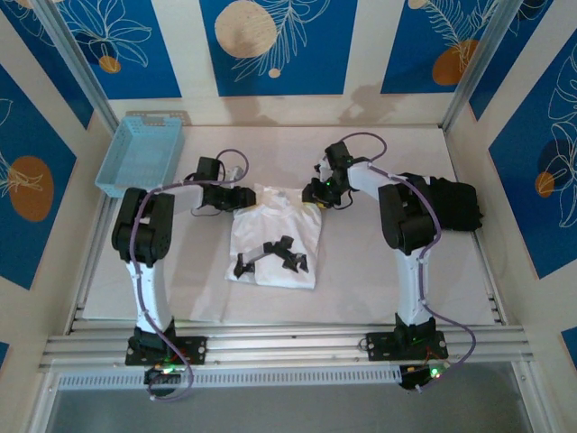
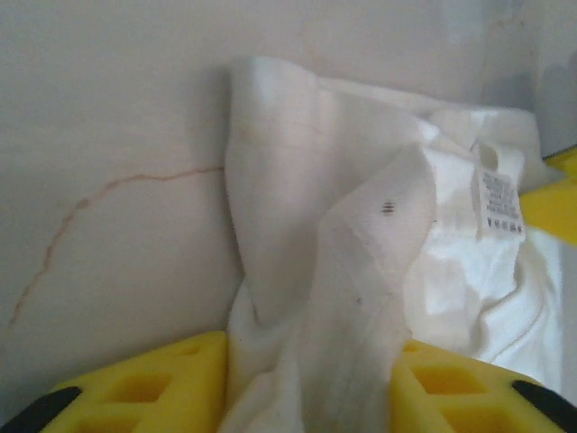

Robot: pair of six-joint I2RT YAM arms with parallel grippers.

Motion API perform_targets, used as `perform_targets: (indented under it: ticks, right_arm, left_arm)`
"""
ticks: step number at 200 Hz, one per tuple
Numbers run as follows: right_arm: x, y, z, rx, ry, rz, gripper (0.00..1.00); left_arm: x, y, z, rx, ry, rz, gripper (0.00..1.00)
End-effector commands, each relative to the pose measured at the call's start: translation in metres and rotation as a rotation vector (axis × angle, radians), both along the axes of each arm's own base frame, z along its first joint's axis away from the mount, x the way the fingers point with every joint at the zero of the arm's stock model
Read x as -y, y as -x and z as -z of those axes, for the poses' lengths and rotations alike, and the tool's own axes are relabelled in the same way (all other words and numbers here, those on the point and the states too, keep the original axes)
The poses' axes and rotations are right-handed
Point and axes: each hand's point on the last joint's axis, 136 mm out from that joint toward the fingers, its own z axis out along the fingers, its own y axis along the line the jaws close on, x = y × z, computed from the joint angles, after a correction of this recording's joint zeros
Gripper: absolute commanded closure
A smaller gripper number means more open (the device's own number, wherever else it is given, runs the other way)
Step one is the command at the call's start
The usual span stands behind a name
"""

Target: Fold the inside-out t-shirt

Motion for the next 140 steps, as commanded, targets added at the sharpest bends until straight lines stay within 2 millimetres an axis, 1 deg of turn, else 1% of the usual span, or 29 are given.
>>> perform_targets:
  ticks: [1,19,26,38,53,62,81,101,120,140]
  right_arm:
    - [-0.013,-0.002,-0.002,-0.007,-0.084,-0.009,0.74]
    - [-0.016,-0.007,-0.01,0.018,-0.134,-0.007,0.83]
    - [-0.016,-0.01,-0.014,0.032,-0.153,-0.005,0.87]
    - [-0.012,-0.014,-0.022,0.056,-0.173,0.008,0.92]
    - [-0.005,-0.018,-0.037,0.107,-0.203,0.019,0.97]
    - [-0.001,-0.019,-0.046,0.131,-0.225,0.027,1.0]
    - [0.003,-0.018,-0.063,0.171,-0.275,0.034,1.0]
    - [0.004,-0.019,-0.072,0.204,-0.299,0.038,1.0]
    - [0.009,-0.029,-0.086,0.238,-0.32,0.052,1.0]
    - [0.015,-0.048,-0.116,0.294,-0.358,0.066,1.0]
  left_arm:
    - [0.013,0.003,0.008,-0.033,0.039,0.034,0.68]
    - [0.014,-0.002,0.005,-0.016,0.046,0.029,0.77]
    - [0.013,-0.004,0.004,-0.008,0.047,0.027,0.83]
    - [0.01,-0.007,0.001,0.0,0.048,0.015,0.93]
    - [0.005,-0.012,-0.007,0.025,0.072,-0.011,1.0]
    - [0.001,-0.015,-0.015,0.048,0.094,-0.028,1.0]
    - [-0.001,-0.015,-0.033,0.112,0.131,-0.054,1.0]
    - [-0.001,-0.02,-0.05,0.18,0.182,-0.08,1.0]
    - [-0.003,-0.031,-0.063,0.212,0.189,-0.102,1.0]
    - [-0.002,-0.051,-0.091,0.273,0.188,-0.111,1.0]
